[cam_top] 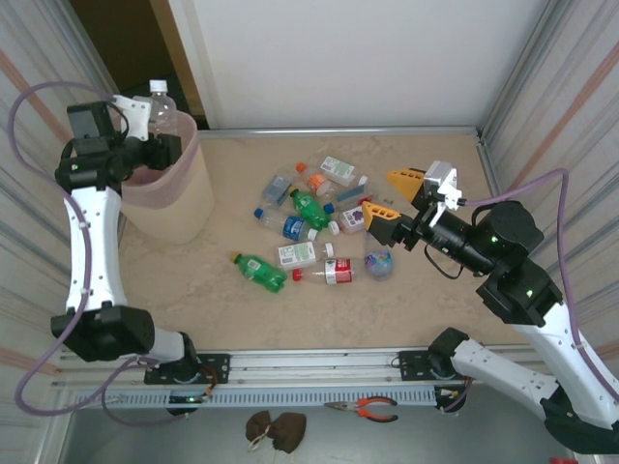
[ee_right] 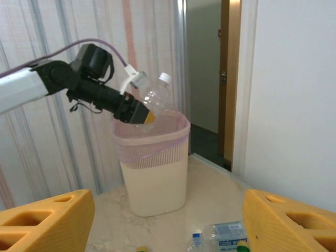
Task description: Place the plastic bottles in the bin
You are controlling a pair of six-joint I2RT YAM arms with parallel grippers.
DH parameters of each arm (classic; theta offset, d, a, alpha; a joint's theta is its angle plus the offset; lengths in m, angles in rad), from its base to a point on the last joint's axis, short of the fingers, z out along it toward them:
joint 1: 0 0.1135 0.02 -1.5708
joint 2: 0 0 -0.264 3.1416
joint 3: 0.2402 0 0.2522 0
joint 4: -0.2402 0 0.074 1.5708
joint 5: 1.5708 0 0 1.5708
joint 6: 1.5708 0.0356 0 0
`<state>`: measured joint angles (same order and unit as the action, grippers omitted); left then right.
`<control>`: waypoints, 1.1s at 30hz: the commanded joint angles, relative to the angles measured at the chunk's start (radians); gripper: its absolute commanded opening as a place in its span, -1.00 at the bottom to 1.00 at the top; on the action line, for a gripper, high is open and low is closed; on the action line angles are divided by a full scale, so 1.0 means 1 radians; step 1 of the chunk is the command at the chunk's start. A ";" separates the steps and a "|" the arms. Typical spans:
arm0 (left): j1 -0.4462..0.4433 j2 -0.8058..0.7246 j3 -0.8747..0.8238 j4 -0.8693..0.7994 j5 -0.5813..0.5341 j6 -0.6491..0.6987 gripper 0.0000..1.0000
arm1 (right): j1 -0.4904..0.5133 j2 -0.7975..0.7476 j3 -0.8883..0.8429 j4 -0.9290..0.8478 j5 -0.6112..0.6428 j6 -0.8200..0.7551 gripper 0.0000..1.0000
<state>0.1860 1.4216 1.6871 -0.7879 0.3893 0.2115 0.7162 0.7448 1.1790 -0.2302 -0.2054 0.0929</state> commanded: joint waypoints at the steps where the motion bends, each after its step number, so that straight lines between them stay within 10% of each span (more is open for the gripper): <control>1: 0.022 0.025 0.032 -0.081 -0.079 0.028 0.08 | 0.005 -0.008 -0.011 0.014 -0.003 0.006 0.45; 33: 0.014 0.192 0.095 -0.170 0.082 -0.101 0.06 | 0.007 -0.066 -0.053 -0.014 0.026 -0.001 0.45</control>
<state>0.2024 1.6146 1.7412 -0.9398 0.4633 0.1226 0.7162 0.6983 1.1362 -0.2340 -0.2008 0.0956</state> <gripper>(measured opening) 0.549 0.724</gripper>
